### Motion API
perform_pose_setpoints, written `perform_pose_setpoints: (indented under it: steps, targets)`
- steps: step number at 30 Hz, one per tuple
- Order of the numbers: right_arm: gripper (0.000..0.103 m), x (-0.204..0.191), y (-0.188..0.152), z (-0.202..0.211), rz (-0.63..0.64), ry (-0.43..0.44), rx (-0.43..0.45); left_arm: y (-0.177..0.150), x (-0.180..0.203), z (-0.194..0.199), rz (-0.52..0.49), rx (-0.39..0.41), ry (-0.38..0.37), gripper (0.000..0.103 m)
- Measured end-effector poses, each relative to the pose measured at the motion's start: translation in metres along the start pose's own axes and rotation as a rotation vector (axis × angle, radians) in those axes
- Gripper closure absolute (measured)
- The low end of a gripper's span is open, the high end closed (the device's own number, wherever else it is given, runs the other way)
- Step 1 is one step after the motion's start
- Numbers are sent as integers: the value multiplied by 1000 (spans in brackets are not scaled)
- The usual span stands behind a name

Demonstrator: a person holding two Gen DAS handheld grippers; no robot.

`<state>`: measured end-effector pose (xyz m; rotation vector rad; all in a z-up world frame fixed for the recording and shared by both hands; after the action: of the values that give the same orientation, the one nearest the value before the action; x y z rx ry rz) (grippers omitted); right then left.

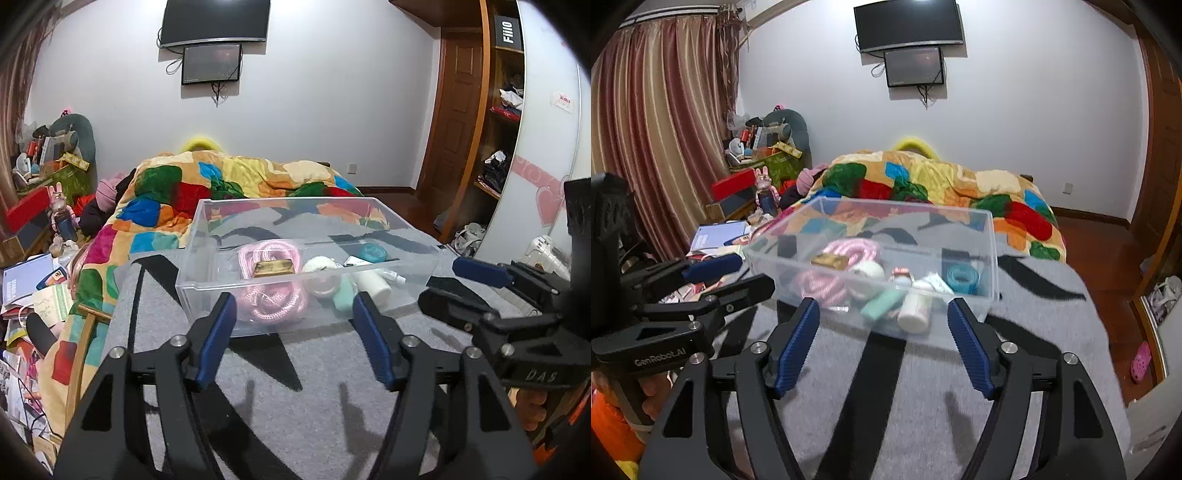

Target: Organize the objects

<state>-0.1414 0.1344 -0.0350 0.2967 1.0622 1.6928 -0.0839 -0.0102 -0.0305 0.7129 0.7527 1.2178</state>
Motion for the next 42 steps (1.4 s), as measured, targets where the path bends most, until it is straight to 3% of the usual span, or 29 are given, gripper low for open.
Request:
perform_pose_setpoints:
  steps: [7, 42]
  targets:
    - [28, 14, -8, -10, -45, 2, -24, -4, 3, 1, -1, 16, 22, 25]
    - [27, 10, -11, -3, -31, 8, -9, -9, 9, -2, 3, -1, 1, 22]
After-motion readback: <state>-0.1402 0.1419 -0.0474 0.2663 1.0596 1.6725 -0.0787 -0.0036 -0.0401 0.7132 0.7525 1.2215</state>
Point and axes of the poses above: each gripper's, at about its wrist camera, not at the fingertips, and z roughly against the way its jaws point, x to its right, y to its top, the point moved 6 cm from there along -z, roughly the way its jaws point, and after that the axes turned 14 degrees about -z, right-handed, at the moved point
